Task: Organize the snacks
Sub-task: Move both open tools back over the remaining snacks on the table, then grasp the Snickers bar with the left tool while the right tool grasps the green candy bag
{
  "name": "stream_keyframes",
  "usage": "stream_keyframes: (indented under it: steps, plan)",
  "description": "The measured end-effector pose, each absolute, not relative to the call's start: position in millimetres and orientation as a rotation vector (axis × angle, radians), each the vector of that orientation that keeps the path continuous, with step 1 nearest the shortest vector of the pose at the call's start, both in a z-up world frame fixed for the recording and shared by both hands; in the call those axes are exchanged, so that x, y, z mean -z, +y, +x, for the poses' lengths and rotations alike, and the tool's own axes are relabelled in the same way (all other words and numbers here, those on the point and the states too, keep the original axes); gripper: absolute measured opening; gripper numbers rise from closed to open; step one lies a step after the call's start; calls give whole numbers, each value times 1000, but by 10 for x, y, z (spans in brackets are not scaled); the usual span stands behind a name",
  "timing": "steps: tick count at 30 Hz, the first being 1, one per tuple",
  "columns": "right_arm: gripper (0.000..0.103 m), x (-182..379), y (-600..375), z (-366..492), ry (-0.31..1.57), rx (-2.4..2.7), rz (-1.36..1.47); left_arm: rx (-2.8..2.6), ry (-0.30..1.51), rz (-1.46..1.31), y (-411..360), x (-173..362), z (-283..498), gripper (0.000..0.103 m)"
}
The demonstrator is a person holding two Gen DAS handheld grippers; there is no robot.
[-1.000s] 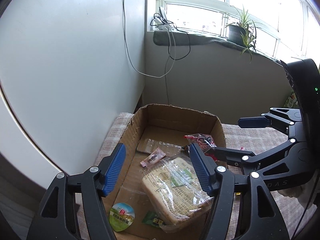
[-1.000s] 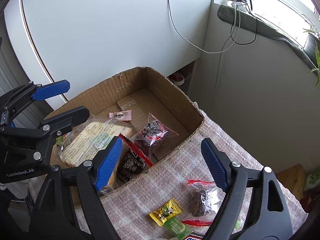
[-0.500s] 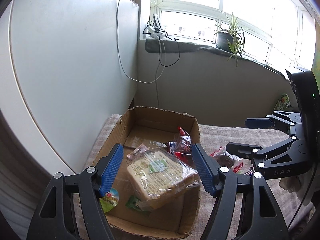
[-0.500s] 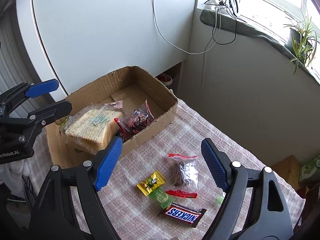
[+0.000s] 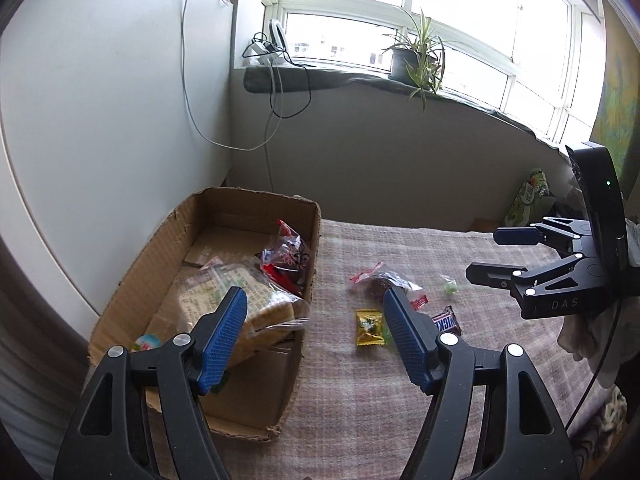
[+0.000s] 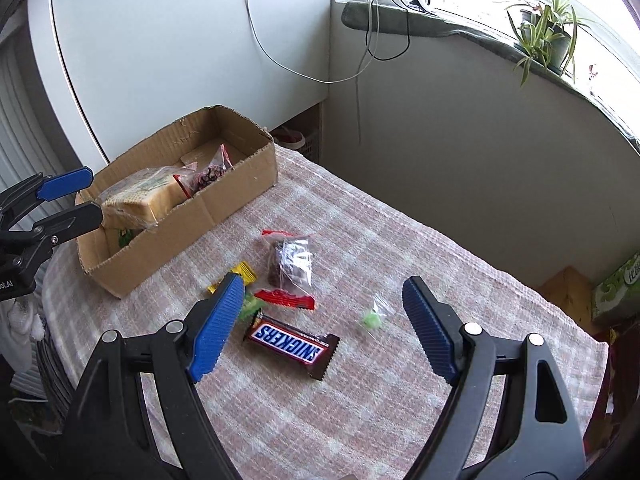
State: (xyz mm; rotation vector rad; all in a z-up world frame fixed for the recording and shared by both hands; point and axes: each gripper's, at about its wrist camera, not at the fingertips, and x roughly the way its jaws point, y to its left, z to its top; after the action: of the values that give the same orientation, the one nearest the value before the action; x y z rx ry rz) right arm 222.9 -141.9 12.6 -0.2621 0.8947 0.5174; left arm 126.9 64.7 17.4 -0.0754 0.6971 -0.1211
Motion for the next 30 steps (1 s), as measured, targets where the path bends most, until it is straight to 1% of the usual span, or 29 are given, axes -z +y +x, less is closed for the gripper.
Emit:
stream_keyframes:
  steps: [5,14,15,16,18,23,25,28,30]
  plan:
    - [84,-12,-1722,2267,933,-482,-231,164,735,-70,409,-36,1231,71]
    - [83,190,-2070,2544,1035,-462,-42,279,852,-72,-83,320,1234,71]
    - [81,210,-2070,2572,1042,-466,-34,290,866,-68,-136,359,1245,71]
    - [73,235,-2059,2601,1054,-471,-27,294,876,-63,-188,393,1253,71]
    - [68,299,-2024,2659,1081,-480,-15,297,896,-59,-260,458,1302,71]
    - [65,461,-1954,2784,1130,-484,11,311,949,-69,-371,614,1485,71]
    - [58,513,-1947,2826,1143,-480,23,303,955,-66,-401,648,1541,71]
    - [54,584,-1937,2866,1162,-486,39,296,954,-54,-436,668,1630,71]
    - [53,618,-1926,2878,1166,-486,38,294,950,-63,-437,668,1691,71]
